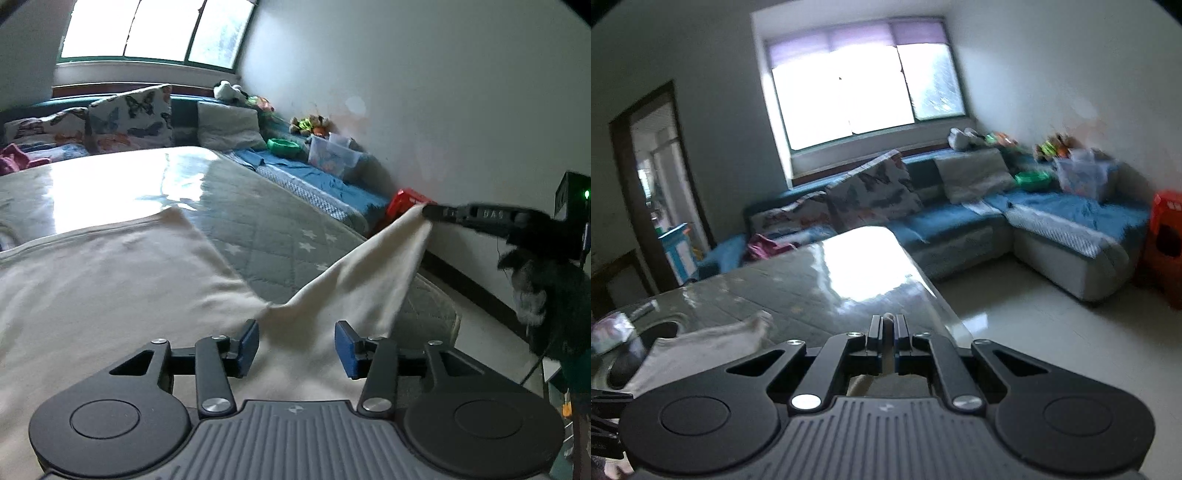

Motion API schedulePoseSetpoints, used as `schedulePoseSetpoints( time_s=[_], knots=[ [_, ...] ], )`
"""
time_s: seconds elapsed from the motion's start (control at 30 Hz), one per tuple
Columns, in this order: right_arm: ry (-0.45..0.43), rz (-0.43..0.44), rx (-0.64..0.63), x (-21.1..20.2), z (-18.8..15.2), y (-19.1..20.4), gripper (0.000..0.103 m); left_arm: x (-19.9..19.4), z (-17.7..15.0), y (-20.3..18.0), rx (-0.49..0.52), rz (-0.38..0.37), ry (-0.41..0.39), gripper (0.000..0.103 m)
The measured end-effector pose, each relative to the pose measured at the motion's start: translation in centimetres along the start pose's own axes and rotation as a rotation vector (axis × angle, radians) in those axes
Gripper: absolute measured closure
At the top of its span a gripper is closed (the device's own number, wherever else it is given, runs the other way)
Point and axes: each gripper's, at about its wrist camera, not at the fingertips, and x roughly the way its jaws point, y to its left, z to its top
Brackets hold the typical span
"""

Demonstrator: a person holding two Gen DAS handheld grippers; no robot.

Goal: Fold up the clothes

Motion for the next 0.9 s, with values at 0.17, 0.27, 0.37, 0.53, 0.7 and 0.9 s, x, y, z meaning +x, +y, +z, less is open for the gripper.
schedulePoseSetpoints(
  time_s=[0.17,0.27,0.37,0.53,0.7,0.9],
  knots=[
    [-0.045,0.089,-0.089,-1.4,2.2,4.1,0.099,-3.7,-2.5,1.0,0.003,0.04,0.013,0.051],
    [-0.055,0.156,-0.149,-1.8,3.3,7.4,0.099,-5.2,-4.0,1.2,0.007,0.059,0.012,0.05],
    [-0.043,0.243,-0.221,-1.6,3.8,11.5,0.099,-6.6,-5.3,1.8,-0.018,0.074,0.003,0.05],
    [0.025,0.376,-0.326,-0.1,2.9,18.0,0.099,-8.8,-6.8,2.6,-0.077,0.096,-0.039,0.049],
    [0.147,0.502,-0.411,2.1,-0.4,23.8,0.099,-10.4,-8.1,3.9,-0.139,0.129,-0.064,0.048],
    [0.297,0.611,-0.468,4.2,-5.4,28.4,0.098,-11.2,-8.6,4.8,-0.188,0.152,-0.075,0.048]
  ],
)
